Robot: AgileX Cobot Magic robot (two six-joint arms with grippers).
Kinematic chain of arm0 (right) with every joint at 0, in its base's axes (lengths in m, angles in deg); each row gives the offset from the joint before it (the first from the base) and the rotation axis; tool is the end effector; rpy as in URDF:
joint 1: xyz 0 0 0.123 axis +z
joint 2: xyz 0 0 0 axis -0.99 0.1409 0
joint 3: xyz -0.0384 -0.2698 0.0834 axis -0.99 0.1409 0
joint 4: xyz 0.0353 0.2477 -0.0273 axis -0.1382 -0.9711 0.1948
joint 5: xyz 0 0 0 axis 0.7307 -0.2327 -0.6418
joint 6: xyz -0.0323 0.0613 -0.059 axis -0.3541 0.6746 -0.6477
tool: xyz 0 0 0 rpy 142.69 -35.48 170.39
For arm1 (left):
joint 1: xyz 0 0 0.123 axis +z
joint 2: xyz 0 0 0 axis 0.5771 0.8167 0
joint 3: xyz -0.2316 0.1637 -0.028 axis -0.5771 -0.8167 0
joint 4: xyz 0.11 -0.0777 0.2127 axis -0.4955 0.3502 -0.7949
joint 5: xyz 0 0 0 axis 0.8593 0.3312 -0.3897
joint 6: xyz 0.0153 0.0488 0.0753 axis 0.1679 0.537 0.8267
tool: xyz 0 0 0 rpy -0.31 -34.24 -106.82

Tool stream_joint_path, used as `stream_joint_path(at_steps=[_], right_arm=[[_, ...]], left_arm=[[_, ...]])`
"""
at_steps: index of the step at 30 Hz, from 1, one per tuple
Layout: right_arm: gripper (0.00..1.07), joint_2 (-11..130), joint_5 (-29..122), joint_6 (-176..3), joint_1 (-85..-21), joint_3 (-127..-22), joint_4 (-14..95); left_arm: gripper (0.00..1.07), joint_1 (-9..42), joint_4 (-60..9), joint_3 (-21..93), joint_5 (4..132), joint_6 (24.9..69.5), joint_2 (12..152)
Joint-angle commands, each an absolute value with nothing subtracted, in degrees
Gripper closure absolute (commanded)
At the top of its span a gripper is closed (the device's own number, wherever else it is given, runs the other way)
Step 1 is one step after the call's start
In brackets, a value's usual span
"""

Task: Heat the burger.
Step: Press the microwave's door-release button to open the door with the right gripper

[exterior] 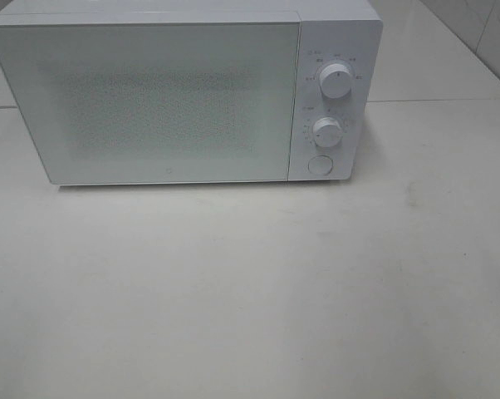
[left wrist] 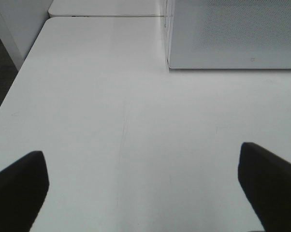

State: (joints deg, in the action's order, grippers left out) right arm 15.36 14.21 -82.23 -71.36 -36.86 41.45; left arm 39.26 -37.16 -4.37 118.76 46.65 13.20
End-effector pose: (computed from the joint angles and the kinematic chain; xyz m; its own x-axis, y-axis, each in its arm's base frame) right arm 0.0870 0.0157 0.3130 -0.3093 -0.0665 -0.9486 -0.1813 0.9834 -0.0099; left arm -0.0088 -0.0046 0.2810 -0.4564 0.0022 -0.8898 -0.0159 0.9998 0.0106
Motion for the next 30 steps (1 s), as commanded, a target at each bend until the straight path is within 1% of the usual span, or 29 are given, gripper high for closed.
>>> stream_joint_path(at_steps=[1,2,3,5,12,20,23,27,29,30], right_arm=[[0.32,19.77,20.29,-82.23,-71.87,-37.09,41.45],[0.32,19.77,20.29,-82.23,-71.87,-37.09,41.45],[0.32,22.64,23.78,-82.23,-71.87,-37.09,41.45],[0.32,23.78,25.50,-82.23,-71.87,-37.09,41.45],[0.32,34.44,37.99,-82.23,-71.87,-37.09,41.39],[0.32,43.26,47.50,-82.23,-71.87,-37.09,41.39],[0.32,48.30,54.26,-82.23,-71.87,-37.09,41.39],[0.32,51.97,58.85,-82.23,-71.82,-37.09,41.39],[0.32,55.24,65.72,-82.23,-71.65,-36.06,40.87],[0.32,55.24,65.72,-82.23,-71.65,-36.06,40.87]], left_arm=[[0.06,39.55,-37.22,-4.54,117.90,46.37,12.40],[0.06,39.55,-37.22,-4.54,117.90,46.37,12.40],[0.06,39.55,-37.22,-4.54,117.90,46.37,12.40],[0.06,39.55,-37.22,-4.54,117.90,46.37,12.40],[0.06,39.55,-37.22,-4.54,117.90,46.37,12.40],[0.06,39.55,-37.22,-4.54,117.90,46.37,12.40],[0.06,39.55,-37.22,-4.54,117.90,46.37,12.40],[0.06,39.55,-37.22,-4.54,117.90,46.37,12.63],[0.06,39.55,-37.22,-4.54,117.90,46.37,12.80],[0.06,39.55,-37.22,-4.54,117.90,46.37,12.80]])
